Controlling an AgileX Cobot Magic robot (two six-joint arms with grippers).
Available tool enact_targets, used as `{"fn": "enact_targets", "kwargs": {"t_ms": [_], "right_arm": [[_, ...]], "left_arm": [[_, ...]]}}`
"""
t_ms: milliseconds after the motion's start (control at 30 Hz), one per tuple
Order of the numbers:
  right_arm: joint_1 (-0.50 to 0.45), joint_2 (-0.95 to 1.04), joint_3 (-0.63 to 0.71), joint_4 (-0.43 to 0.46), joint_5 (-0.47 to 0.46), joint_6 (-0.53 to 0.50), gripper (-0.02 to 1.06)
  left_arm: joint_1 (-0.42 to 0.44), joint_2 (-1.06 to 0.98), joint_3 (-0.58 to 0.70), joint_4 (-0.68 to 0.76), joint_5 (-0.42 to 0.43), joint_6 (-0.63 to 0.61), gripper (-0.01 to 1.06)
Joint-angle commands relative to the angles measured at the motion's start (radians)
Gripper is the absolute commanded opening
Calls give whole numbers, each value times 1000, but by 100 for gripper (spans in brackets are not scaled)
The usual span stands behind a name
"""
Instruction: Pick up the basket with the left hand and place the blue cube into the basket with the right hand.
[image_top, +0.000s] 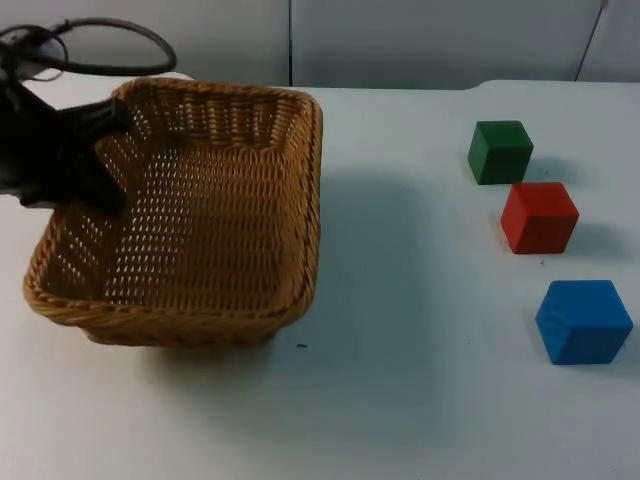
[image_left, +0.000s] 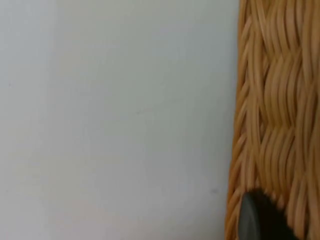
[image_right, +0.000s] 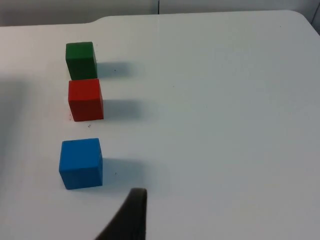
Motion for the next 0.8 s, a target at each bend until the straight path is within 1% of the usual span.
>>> {"fn": "enact_targets", "kwargs": {"t_ms": [0,100,433,600,767], "right_arm": [[-5,-3,11,-2,-10,-6,104],[-5,-3,11,-2,-10,-6,104],[-5,-3,11,-2,-10,-6,104],[-5,-3,11,-2,-10,-6,104],[-5,-3,11,1,-10,-6,104]], "left_arm": [[10,-48,15,-52,70,38,0],[12,-133,60,-61,84,38,0],[12,-300,157,-47,120,3,0],[12,-371,185,-4,140,-27,0],[12,-436,206,7,155,-31,0]]}}
